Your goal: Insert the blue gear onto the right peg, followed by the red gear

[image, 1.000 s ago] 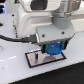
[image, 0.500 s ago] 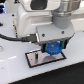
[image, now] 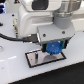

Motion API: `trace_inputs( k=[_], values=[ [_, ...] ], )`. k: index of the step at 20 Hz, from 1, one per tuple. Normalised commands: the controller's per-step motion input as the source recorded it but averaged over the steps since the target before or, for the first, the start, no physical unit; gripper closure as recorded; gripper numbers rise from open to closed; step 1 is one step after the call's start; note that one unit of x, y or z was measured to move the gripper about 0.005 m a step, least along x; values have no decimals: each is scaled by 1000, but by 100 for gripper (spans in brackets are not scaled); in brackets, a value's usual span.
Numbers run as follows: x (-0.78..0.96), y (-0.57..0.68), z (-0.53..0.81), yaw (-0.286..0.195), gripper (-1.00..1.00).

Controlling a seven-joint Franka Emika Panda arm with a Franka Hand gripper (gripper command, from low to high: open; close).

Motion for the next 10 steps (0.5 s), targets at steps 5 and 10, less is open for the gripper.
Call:
trace_inputs(
  k=[5, 10],
  values=[
    [179, -3, -200, 0, 100],
    [198, 11, -203, 0, 100]
  ],
)
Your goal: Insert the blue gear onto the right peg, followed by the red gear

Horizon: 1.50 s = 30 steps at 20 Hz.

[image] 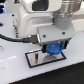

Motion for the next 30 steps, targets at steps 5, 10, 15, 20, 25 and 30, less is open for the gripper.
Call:
trace_inputs(
  k=[5, 10, 15, 20, 25, 30],
  values=[
    [220, 4, -202, 0, 100],
    [48, -49, -129, 0, 100],
    [-99, -195, -385, 0, 100],
    [149, -8, -152, 0, 100],
    [82, 5, -152, 0, 100],
    [2, 74, 83, 0, -100]
  ],
)
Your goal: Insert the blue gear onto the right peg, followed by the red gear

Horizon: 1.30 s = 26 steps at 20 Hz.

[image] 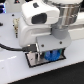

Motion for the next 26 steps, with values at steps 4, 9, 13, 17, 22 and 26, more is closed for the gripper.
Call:
trace_inputs(
  k=[4, 9, 13, 17, 22, 26],
  values=[
    [-50, 80, 171, 0, -100],
    [-248, 78, 404, 0, -100],
    [-398, 125, 344, 0, -100],
    [-575, 273, 242, 0, -100],
    [-753, 222, 98, 0, -100],
    [-818, 116, 9, 0, -100]
  ],
)
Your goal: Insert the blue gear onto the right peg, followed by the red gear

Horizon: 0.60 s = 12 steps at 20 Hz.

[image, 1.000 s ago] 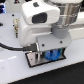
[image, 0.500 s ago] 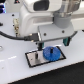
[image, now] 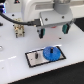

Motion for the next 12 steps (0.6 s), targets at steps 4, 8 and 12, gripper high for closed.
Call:
trace_inputs(
  k=[4, 8, 12],
  values=[
    [-732, 281, -15, 0, -100],
    [-634, 362, -34, 0, -100],
    [-502, 399, -53, 0, -100]
  ],
)
